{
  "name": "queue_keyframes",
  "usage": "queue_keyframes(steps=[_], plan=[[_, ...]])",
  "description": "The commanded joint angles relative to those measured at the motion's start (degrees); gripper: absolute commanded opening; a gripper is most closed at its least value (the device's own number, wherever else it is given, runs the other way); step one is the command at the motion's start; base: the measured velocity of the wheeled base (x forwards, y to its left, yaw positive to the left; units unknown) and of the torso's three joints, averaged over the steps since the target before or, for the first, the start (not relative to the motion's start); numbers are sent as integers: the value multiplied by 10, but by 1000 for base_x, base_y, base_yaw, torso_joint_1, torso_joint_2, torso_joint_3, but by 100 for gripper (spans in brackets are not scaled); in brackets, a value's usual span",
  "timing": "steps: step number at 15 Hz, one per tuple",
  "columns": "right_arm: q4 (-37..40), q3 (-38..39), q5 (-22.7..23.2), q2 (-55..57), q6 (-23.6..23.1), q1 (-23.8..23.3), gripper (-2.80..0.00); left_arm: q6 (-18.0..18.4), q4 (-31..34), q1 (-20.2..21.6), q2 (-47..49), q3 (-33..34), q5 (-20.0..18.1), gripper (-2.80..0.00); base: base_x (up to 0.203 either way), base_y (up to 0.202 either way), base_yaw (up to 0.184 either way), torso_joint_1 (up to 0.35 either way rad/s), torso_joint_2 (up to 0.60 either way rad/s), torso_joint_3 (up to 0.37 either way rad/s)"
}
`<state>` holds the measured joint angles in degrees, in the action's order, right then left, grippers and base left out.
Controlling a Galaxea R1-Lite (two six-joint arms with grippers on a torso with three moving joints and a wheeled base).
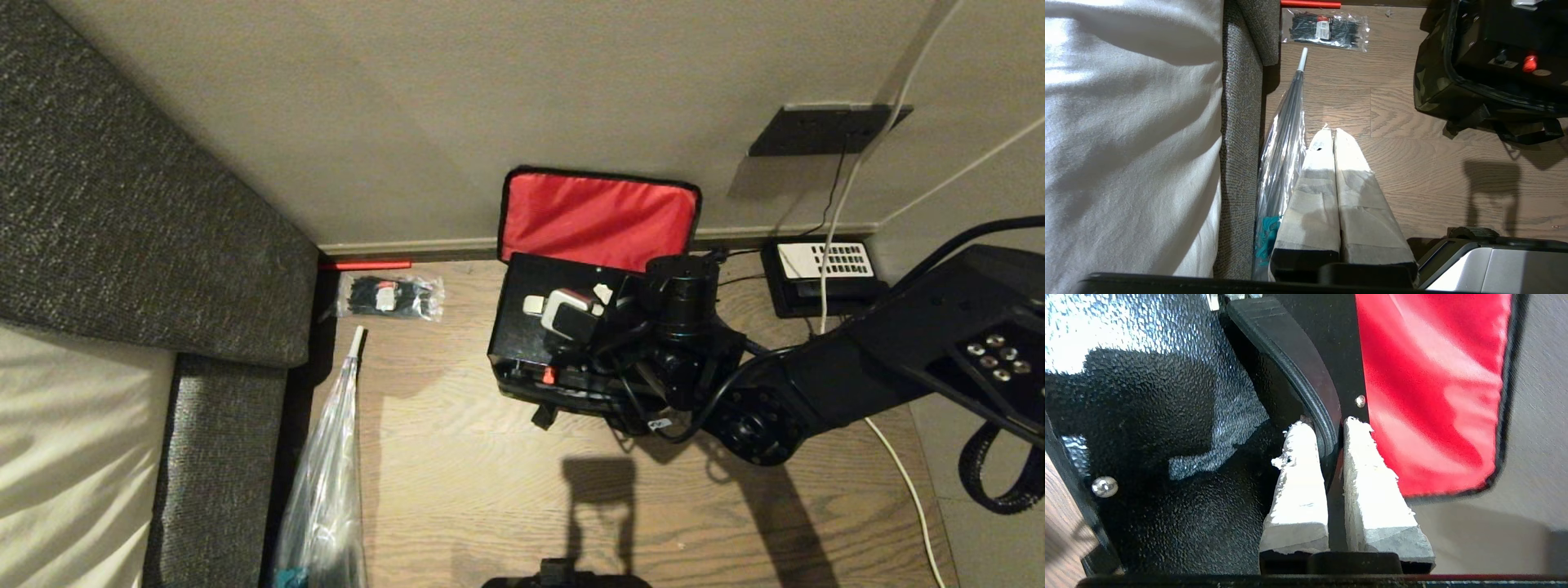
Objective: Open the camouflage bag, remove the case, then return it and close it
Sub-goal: Place the black box back
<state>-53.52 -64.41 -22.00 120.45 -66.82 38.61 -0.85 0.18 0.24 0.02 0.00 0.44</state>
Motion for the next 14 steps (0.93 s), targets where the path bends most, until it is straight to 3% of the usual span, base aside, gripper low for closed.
queue_keyframes(steps=[1, 6, 14], plan=[[-14, -10, 5, 31, 1, 0, -280, 0, 0, 0, -1, 2, 0, -280, 0, 0, 0, 0, 0, 0], [-22, -45, 10, 68, 6, -5, -280, 0, 0, 0, -1, 2, 0, -280, 0, 0, 0, 0, 0, 0], [-45, -21, 9, 96, 39, -13, -280, 0, 0, 0, 0, 2, 0, -280, 0, 0, 0, 0, 0, 0]])
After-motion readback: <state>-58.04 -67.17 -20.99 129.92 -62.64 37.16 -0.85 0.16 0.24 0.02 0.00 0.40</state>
